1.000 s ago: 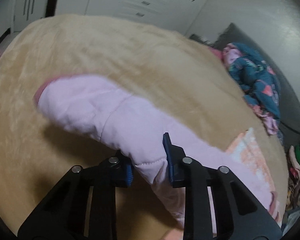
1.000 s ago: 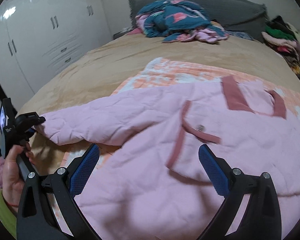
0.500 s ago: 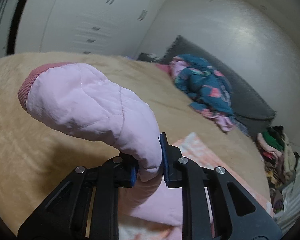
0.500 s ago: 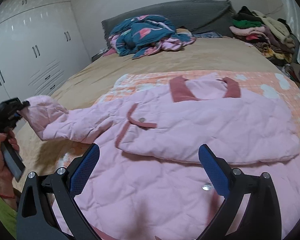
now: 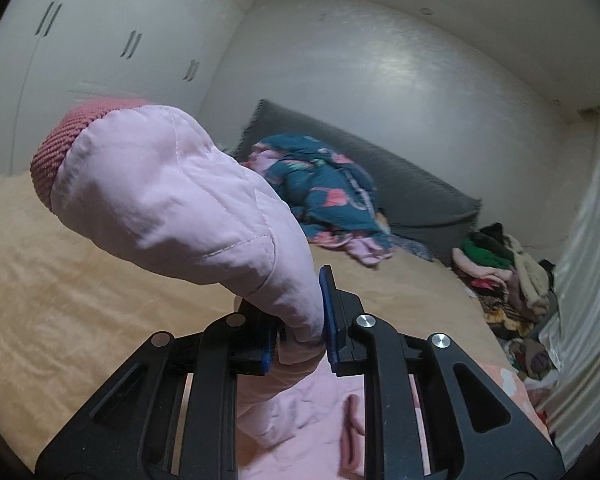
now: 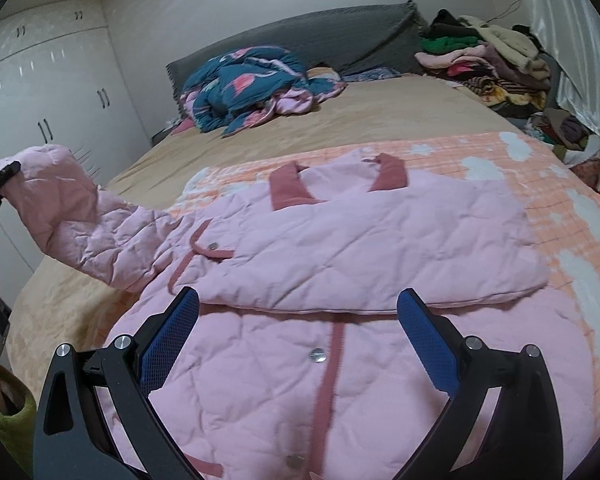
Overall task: Fold large clothes
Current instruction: 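Lift the gripped sleeve up with the left tool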
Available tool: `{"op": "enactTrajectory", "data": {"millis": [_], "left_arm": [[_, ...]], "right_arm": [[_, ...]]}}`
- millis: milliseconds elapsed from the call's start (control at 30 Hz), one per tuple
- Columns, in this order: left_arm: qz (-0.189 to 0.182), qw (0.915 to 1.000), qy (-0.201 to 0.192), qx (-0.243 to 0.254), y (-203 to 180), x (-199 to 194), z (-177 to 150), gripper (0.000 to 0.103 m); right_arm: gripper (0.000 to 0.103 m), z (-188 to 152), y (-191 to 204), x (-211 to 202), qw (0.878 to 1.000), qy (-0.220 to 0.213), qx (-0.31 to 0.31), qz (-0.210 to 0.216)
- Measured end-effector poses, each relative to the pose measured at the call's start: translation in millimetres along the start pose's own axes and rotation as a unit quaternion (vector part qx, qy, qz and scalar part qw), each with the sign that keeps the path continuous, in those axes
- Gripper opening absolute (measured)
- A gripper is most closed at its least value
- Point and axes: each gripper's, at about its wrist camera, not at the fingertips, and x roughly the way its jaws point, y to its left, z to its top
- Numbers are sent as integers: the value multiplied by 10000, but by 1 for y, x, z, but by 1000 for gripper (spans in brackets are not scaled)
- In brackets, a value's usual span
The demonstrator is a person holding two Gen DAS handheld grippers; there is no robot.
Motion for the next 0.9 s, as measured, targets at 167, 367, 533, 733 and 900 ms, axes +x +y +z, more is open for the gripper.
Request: {"op": "enactTrajectory", "data": {"millis": [167,367,533,733,900], "left_arm": [[-226,9994,35,240,-19,-2,-8,11],[-761,9960,152,452,-51,3,-22,11],[-1313,9885,311,685,-80,5,-40,11],[-1859,9753,478,1089,-106,3,-59,11],[-2163,9663,616,1254,-122,6,-74,11]], "right_arm": [[99,-1,-17,-12,9998,-101,55,-133],[99,-5,-37,-20,9994,-117,200,-270],[99,-7,-54,-28,9986,-155,301,-408],[99,-11,-76,-39,9971,-203,397,-620],[99,-14,-94,-48,9950,-253,526,-813]]}}
